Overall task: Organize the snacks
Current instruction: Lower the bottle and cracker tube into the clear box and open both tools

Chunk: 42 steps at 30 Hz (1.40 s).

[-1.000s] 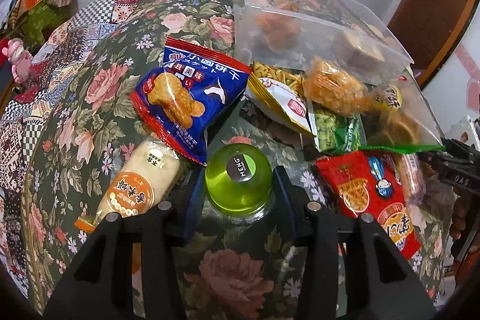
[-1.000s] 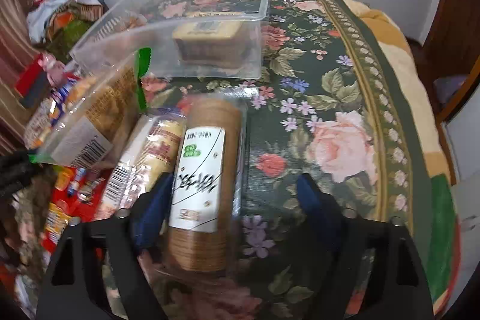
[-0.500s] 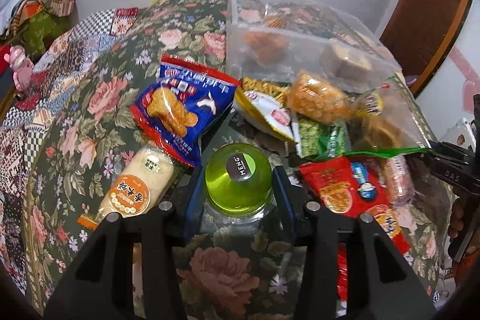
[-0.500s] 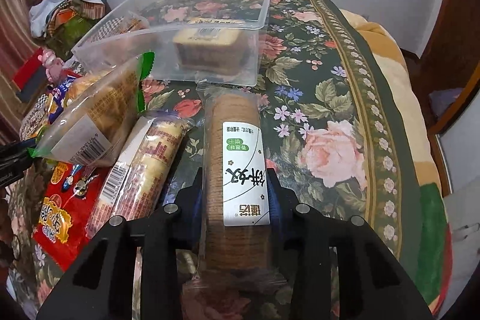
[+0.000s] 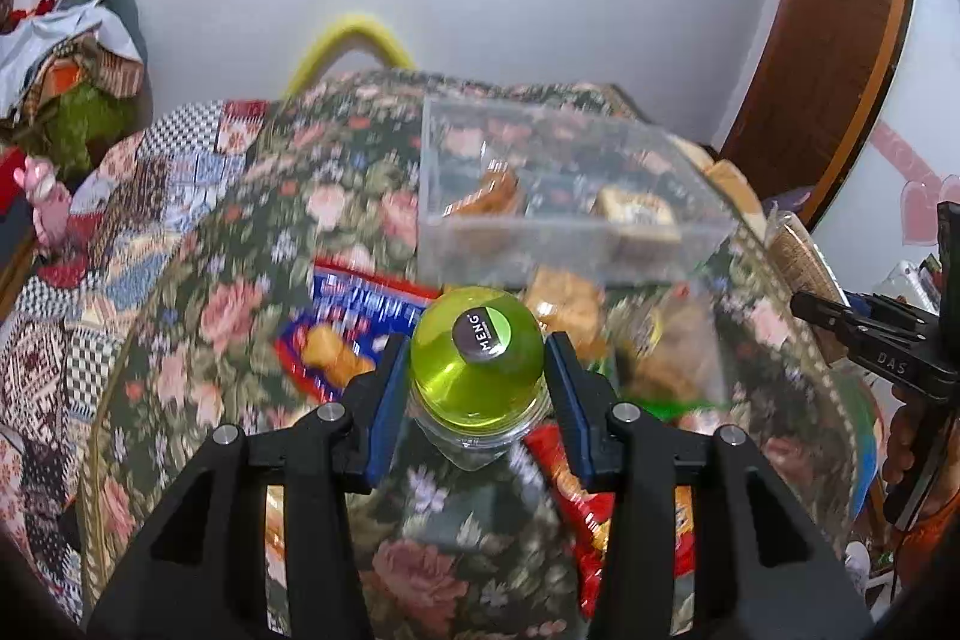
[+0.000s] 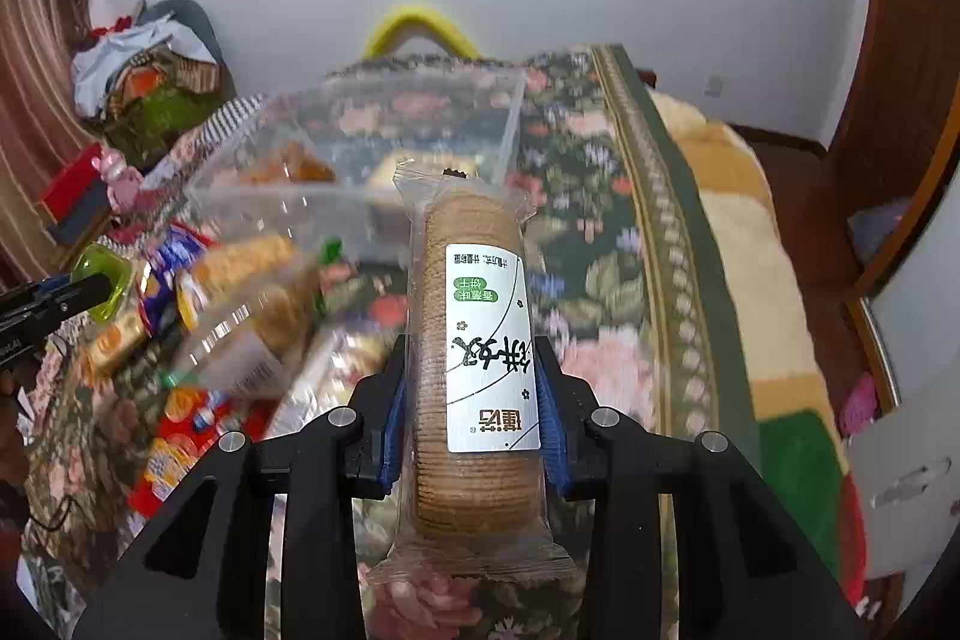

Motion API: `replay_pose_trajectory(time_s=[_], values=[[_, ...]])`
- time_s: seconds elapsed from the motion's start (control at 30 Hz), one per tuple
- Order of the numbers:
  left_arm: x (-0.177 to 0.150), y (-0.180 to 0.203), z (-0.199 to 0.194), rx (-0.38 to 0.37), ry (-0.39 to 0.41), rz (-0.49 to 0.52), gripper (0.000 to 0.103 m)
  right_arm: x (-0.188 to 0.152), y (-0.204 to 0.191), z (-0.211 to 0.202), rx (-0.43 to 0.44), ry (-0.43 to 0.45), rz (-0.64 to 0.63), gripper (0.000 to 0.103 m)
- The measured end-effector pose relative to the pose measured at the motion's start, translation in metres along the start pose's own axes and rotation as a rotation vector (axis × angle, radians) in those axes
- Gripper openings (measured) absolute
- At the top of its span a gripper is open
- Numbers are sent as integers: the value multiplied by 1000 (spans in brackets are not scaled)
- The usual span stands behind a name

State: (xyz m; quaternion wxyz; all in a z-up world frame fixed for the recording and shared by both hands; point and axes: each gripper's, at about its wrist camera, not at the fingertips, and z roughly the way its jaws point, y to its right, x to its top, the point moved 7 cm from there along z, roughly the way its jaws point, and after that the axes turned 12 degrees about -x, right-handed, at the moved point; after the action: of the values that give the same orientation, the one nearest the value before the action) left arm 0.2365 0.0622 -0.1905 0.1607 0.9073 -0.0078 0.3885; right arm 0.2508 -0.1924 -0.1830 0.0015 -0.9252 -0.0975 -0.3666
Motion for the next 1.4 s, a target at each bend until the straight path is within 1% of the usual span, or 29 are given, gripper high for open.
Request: replay_pose_trajectory(time_s=[0.1,0.27,0.47,0.7,0.93,1.0,1.13,1.3,1.4], values=[[16,9,-1,-7,32,13,45,18,-3,-2,6,32,-2,34],[41,19,8,-22,55,30,45,42,-12,-4,18,84,-7,34],[66,29,31,-52,53,40,45,67,-28,1,37,120,-20,34],[85,37,61,-65,37,53,45,87,-40,16,55,126,-39,34],[91,34,97,-73,-13,41,45,98,-41,42,29,99,-55,34],[91,32,109,-69,-30,37,45,98,-38,54,15,79,-49,34],[93,27,129,-66,-63,30,45,96,-31,74,18,33,-27,34],[92,26,150,-57,-95,40,45,94,-35,85,13,9,-48,34],[89,26,160,-54,-113,42,45,96,-35,88,13,12,-53,33]])
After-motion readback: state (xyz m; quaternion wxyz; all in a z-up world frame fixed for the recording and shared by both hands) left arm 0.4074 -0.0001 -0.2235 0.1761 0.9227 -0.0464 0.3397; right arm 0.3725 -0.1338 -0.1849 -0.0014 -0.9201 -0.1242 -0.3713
